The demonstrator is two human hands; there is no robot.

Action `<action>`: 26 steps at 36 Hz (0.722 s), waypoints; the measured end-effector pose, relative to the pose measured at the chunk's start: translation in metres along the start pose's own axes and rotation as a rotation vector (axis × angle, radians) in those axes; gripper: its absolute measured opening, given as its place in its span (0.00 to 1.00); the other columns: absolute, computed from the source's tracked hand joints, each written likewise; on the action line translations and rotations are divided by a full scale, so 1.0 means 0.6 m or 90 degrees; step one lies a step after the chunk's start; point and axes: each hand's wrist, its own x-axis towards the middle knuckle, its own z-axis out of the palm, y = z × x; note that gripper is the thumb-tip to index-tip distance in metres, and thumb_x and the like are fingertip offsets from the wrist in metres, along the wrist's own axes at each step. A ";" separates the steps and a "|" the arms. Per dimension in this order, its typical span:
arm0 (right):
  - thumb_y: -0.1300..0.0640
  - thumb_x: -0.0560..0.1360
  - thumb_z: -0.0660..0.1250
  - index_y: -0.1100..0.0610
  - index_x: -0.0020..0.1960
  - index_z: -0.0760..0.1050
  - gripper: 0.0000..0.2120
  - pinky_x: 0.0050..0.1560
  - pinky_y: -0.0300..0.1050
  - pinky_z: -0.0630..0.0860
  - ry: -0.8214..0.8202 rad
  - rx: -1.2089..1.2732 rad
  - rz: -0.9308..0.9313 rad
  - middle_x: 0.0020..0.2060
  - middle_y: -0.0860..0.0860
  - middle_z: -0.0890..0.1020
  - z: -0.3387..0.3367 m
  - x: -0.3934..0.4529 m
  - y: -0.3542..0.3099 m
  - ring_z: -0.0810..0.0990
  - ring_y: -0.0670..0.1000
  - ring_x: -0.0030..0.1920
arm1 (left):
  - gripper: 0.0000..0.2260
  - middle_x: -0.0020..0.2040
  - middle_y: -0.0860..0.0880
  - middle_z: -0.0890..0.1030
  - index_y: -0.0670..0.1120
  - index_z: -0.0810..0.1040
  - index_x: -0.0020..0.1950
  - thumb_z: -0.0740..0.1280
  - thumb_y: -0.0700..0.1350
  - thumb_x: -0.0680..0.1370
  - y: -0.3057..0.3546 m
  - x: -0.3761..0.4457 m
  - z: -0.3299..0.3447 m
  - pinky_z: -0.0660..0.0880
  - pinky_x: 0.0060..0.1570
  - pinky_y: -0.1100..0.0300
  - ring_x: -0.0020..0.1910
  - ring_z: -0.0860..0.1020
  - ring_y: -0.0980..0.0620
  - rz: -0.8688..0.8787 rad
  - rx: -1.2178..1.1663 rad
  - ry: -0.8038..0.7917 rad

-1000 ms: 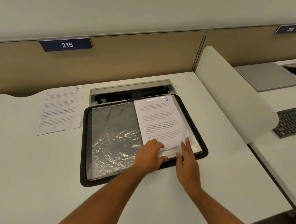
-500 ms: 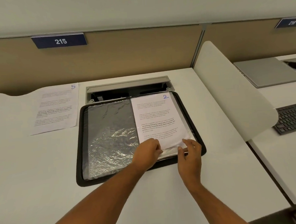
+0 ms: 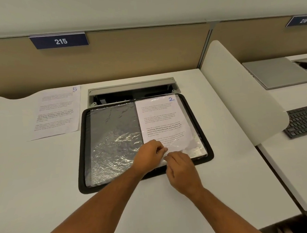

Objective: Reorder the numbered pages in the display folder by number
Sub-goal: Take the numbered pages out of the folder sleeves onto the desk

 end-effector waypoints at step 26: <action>0.58 0.78 0.71 0.57 0.47 0.81 0.02 0.53 0.46 0.79 -0.071 -0.122 -0.078 0.43 0.53 0.82 0.017 -0.053 0.017 0.79 0.53 0.45 | 0.12 0.42 0.54 0.78 0.49 0.78 0.44 0.64 0.53 0.83 -0.048 -0.116 0.005 0.79 0.42 0.55 0.39 0.77 0.56 -0.113 -0.009 0.030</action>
